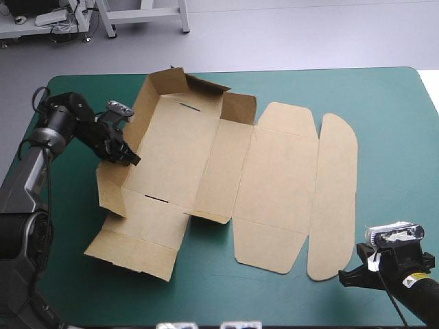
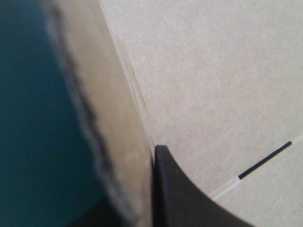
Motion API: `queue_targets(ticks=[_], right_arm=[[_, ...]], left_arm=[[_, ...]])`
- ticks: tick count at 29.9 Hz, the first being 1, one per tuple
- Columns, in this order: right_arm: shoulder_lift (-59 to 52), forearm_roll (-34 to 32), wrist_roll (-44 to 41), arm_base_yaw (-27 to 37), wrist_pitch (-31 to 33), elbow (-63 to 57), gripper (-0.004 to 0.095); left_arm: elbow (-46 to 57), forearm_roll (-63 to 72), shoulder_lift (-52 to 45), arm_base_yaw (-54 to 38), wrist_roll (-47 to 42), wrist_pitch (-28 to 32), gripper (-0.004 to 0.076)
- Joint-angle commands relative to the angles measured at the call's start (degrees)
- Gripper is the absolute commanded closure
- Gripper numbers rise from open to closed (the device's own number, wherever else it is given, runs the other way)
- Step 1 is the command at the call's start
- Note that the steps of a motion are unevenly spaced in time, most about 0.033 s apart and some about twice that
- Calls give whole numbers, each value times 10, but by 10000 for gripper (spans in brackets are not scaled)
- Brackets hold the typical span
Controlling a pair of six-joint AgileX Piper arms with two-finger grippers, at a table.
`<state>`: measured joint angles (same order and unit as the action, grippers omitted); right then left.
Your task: Fold the box
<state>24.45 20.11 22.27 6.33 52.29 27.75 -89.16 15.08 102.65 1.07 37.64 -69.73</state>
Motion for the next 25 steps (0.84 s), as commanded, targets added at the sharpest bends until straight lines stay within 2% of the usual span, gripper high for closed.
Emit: queue_targets(ticks=[1, 8, 14, 25], right_arm=[[3, 11, 5, 0, -31, 16, 921], [3, 11, 5, 0, -30, 16, 921], [3, 11, 5, 0, -30, 16, 921], [3, 11, 5, 0, -30, 16, 921]], left_arm=[[-67, -75, -36, 55, 10, -38, 733], [-149, -231, -36, 167, 13, 26, 733], [-173, -300, -36, 250, 86, 67, 733], [-176, -446, -36, 409, 75, 85, 733]])
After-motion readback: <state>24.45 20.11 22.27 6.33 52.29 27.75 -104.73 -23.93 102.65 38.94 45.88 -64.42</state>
